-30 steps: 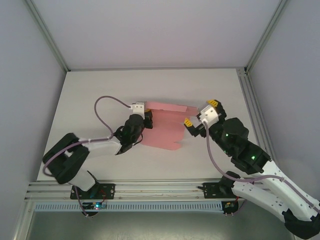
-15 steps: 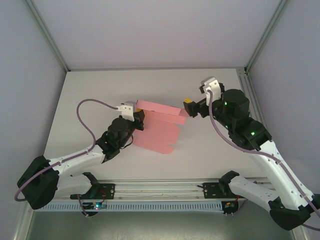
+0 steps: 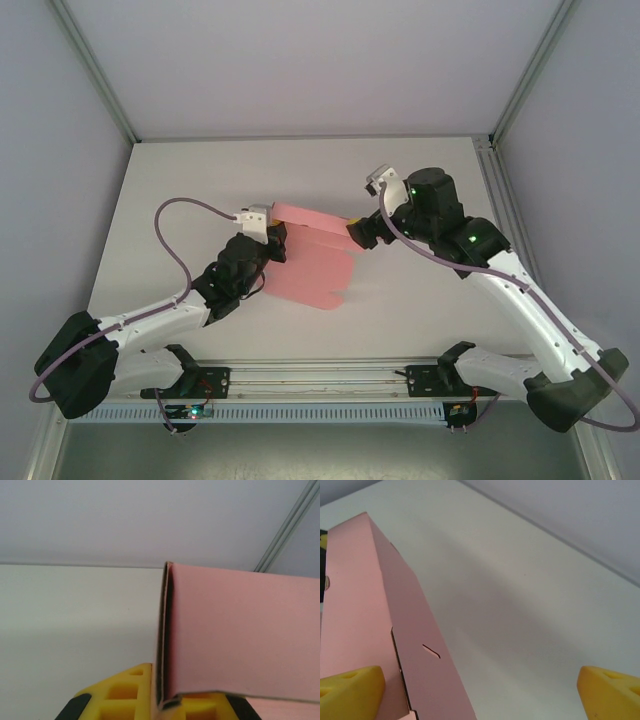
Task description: Assemble paper box
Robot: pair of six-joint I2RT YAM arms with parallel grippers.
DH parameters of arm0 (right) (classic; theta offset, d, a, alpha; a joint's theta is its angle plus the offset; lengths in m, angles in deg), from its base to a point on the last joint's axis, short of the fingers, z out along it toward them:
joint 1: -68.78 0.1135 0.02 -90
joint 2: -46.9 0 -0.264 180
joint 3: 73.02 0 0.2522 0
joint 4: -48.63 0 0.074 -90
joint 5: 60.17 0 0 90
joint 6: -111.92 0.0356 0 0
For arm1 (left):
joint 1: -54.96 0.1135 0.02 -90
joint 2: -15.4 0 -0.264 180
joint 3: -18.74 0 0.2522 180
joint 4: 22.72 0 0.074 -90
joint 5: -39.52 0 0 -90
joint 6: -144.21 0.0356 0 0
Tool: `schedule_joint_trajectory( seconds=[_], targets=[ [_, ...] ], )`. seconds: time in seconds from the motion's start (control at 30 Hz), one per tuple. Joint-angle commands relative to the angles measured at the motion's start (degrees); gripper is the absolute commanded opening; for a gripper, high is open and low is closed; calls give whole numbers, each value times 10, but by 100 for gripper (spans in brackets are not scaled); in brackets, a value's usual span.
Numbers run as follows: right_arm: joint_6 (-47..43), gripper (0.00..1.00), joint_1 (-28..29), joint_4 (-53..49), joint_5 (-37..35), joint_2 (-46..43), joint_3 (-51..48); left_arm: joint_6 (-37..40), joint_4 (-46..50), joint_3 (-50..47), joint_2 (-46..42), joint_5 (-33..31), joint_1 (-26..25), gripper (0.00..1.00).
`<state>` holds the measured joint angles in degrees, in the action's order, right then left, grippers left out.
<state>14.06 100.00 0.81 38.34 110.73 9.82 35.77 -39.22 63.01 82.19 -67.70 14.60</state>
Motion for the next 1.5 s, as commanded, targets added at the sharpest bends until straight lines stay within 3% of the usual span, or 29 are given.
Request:
schedule_joint_trajectory(
  seconds=[0.0, 0.2, 0.3, 0.43, 0.53, 0.6, 0.77, 0.83, 0.9, 1.0, 1.23, 1.33, 1.47],
  targets=[
    [-21, 98, 0, 28, 30, 22, -29, -28, -21, 7, 2, 9, 5, 0],
    [-58, 98, 10, 27, 55, 62, -26, -69, 7, 39, 24, 26, 8, 0],
    [-48, 98, 25, 54, 2, 70, -35, -68, -22, 36, 30, 61, 8, 0],
    [12, 98, 53, 253, -77, 47, -107, -76, -21, 47, 47, 86, 8, 0],
    [63, 98, 59, 439, -80, 25, -183, -94, -35, 46, 58, 104, 8, 0],
    [72, 98, 65, 509, -83, 18, -211, -104, -42, 43, 62, 102, 8, 0],
    [51, 98, 108, 623, -266, -1, -267, -133, -58, 39, 64, 103, 8, 0],
    [68, 98, 108, 591, -315, -16, -264, -147, -49, 39, 58, 82, 9, 0],
    [80, 98, 98, 519, -315, -41, -251, -148, -38, 35, 50, 61, 9, 0],
    [102, 98, 72, 392, -244, -93, -236, -176, 11, 36, 33, 28, 24, 0],
    [172, 98, 7, 154, -130, -208, -231, -209, 14, 14, -7, 67, 76, 0],
    [186, 98, -46, 127, -86, -211, -252, -198, 23, 14, -23, 70, 76, 0],
    [188, 98, -95, 182, -18, -187, -269, -180, 31, 12, -37, 94, 77, 0]
  ],
)
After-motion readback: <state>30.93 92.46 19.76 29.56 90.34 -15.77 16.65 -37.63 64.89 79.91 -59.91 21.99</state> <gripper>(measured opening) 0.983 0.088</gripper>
